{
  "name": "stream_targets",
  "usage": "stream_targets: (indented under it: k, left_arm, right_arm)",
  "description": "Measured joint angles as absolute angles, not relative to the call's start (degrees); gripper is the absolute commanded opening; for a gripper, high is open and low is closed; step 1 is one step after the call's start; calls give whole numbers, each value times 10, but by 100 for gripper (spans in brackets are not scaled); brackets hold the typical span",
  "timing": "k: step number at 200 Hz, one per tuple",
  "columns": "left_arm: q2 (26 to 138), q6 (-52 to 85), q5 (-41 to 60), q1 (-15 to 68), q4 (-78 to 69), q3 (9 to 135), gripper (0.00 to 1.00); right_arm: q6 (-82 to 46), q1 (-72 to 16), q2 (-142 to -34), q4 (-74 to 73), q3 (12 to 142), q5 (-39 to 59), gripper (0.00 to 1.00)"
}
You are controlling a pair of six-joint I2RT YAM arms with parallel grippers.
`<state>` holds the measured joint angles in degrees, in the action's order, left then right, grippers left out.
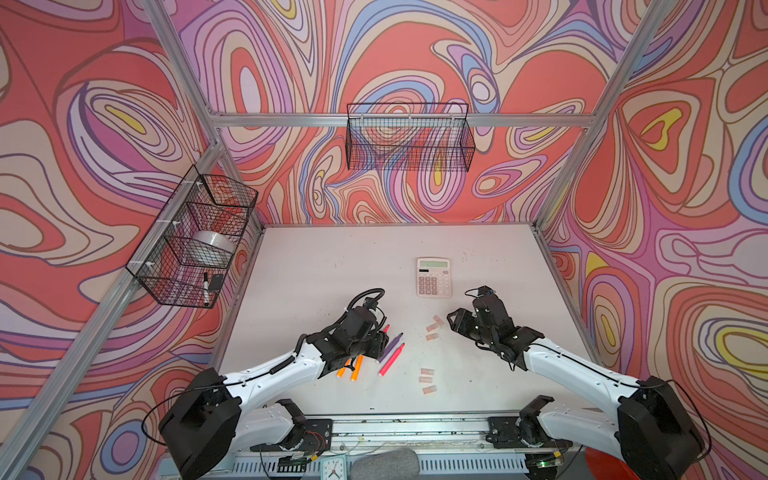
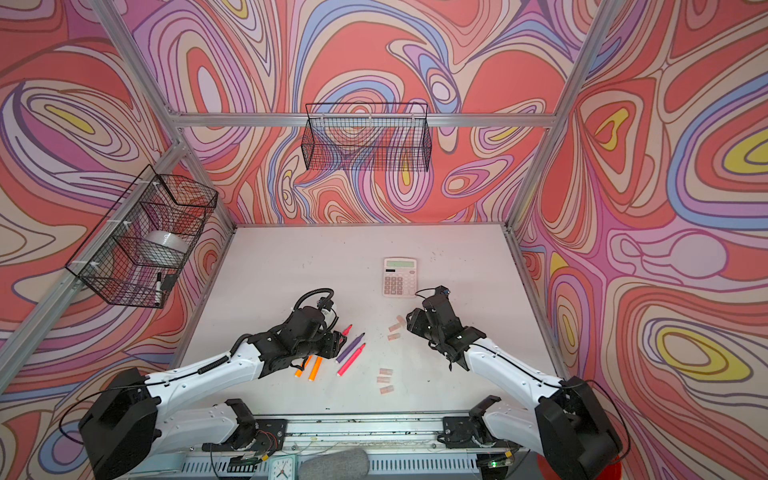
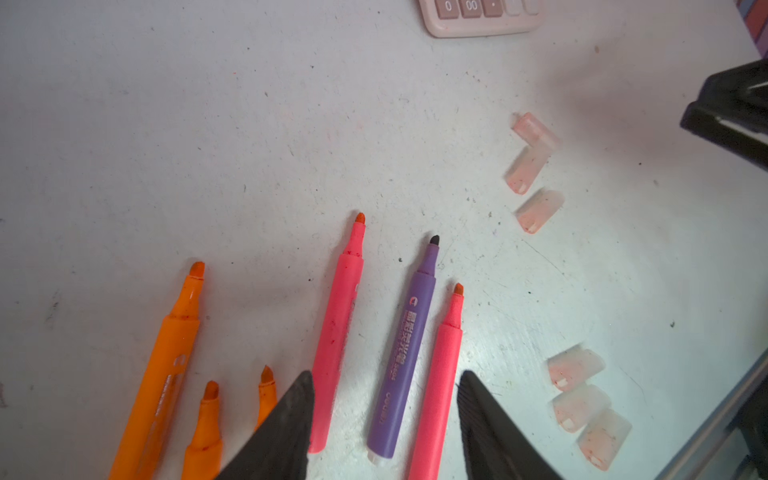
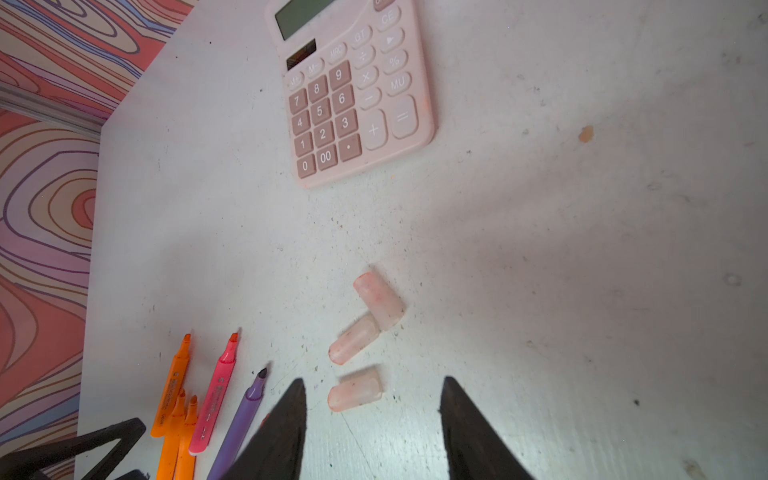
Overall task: Insert the pens into the pen caps
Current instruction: 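Move the left gripper over the pink pen while the right gripper moves toward the caps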
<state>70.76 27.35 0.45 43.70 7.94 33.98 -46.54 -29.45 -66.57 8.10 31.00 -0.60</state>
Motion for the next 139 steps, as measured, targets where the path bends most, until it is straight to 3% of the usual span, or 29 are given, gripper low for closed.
stream_targets:
  k: [139]
  left_arm:
    - [851, 255, -46, 445, 113, 404, 49]
  right_arm:
    - [-461, -296, -734, 81, 341, -11, 43]
